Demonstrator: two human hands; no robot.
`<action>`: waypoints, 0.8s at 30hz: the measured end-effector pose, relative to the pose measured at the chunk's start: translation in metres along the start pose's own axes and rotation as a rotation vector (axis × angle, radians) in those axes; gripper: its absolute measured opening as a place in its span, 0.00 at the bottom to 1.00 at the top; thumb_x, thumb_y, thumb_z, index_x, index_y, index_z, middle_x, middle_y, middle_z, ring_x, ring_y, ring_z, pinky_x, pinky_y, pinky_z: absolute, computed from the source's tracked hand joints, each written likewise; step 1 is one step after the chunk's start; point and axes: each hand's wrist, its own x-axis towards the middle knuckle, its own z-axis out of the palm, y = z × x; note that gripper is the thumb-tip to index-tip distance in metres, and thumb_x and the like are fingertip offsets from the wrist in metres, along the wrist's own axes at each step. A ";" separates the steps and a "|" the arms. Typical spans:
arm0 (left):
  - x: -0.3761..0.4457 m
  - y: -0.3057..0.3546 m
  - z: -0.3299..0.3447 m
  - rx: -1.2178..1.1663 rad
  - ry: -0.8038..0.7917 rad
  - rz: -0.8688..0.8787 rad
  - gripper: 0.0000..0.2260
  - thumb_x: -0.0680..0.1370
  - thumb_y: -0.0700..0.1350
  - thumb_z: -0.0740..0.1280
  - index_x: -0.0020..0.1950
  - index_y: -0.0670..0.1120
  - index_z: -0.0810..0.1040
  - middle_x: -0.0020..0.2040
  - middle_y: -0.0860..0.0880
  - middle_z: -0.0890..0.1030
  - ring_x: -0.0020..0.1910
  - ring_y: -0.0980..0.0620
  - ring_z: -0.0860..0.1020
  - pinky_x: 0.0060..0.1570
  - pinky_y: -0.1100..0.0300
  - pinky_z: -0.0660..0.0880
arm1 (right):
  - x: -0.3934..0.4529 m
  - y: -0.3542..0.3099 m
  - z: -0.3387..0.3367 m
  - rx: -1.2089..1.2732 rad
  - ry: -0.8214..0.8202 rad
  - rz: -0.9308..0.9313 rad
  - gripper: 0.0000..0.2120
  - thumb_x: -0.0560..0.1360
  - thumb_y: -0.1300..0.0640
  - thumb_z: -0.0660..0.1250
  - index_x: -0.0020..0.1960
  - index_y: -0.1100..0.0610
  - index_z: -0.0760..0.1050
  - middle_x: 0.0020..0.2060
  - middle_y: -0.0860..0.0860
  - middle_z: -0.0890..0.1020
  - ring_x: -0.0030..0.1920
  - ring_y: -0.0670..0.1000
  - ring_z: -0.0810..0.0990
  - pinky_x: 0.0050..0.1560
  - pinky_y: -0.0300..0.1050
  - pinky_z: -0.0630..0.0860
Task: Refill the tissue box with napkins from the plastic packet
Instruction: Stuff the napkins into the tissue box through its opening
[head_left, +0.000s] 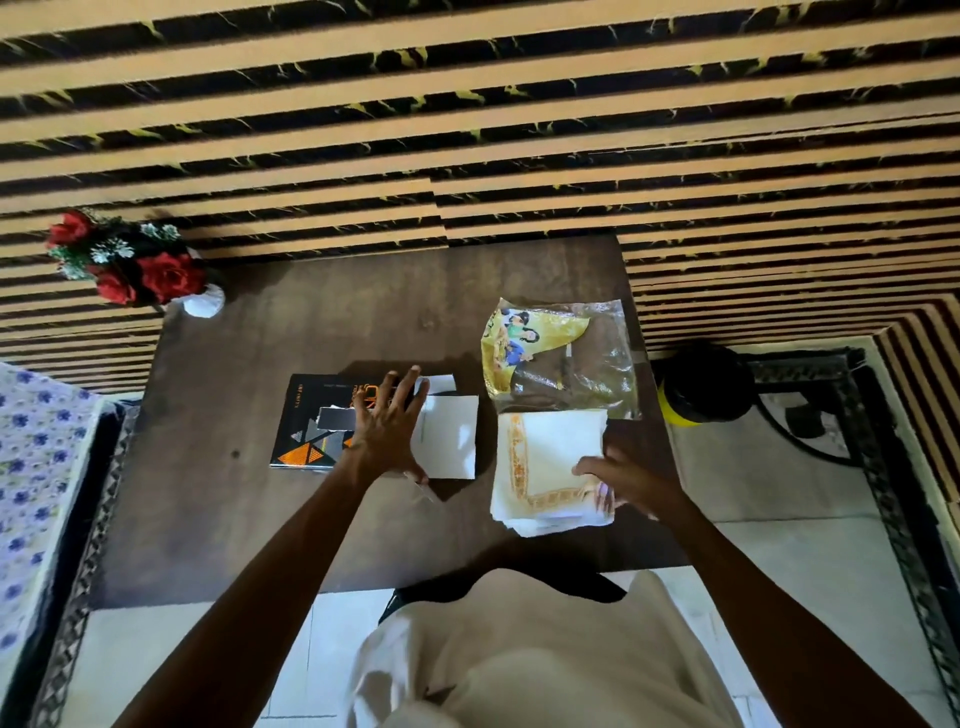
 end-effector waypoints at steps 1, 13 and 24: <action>0.000 -0.001 0.000 -0.012 0.007 0.008 0.65 0.55 0.69 0.76 0.79 0.47 0.43 0.80 0.45 0.41 0.79 0.40 0.44 0.70 0.28 0.54 | 0.003 0.001 -0.001 -0.033 0.032 -0.043 0.20 0.74 0.53 0.67 0.64 0.54 0.71 0.58 0.54 0.80 0.54 0.52 0.79 0.50 0.47 0.76; -0.003 -0.016 0.005 -0.106 0.096 0.087 0.60 0.58 0.70 0.75 0.79 0.47 0.49 0.80 0.45 0.50 0.78 0.40 0.51 0.69 0.31 0.57 | -0.023 -0.076 0.053 0.571 -0.191 -0.280 0.06 0.60 0.59 0.78 0.37 0.58 0.84 0.42 0.53 0.83 0.39 0.48 0.84 0.34 0.37 0.81; 0.001 -0.043 0.004 -0.161 0.065 0.150 0.61 0.55 0.67 0.77 0.79 0.50 0.50 0.80 0.46 0.49 0.78 0.40 0.50 0.71 0.34 0.54 | 0.045 -0.066 0.094 0.482 -0.014 0.010 0.06 0.76 0.67 0.61 0.48 0.62 0.76 0.37 0.56 0.82 0.32 0.49 0.80 0.29 0.40 0.75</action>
